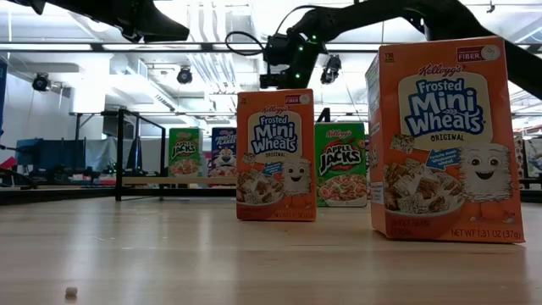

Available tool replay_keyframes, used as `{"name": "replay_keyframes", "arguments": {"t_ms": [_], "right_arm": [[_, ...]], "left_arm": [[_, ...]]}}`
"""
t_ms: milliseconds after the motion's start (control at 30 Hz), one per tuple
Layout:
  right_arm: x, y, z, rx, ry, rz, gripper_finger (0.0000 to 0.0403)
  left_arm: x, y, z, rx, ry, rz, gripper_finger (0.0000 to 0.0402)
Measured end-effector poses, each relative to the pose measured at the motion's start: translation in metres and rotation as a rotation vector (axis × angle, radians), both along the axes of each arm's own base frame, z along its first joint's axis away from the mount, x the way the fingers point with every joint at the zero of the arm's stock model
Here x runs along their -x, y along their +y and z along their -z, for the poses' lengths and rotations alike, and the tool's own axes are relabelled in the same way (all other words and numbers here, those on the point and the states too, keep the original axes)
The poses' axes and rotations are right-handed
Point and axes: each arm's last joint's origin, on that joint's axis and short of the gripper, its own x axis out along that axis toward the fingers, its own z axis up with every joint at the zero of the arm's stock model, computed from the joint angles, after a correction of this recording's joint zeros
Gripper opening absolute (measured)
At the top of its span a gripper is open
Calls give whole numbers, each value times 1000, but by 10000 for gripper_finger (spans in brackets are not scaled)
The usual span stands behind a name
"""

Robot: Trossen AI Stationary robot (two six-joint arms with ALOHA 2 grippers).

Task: Stack cereal on shelf
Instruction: Put the top right orange cereal box on the shelf

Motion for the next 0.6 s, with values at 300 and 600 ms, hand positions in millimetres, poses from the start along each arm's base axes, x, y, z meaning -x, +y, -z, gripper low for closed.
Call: {"name": "replay_keyframes", "arguments": {"t_ms": [300,600], "right_arm": [[6,-9,0,-68,-42,-8,151],[6,-11,0,-23,-29,0,159]], "left_arm": [[0,0,0,0,2,0,201],[0,0,0,0,2,0,201]]}}
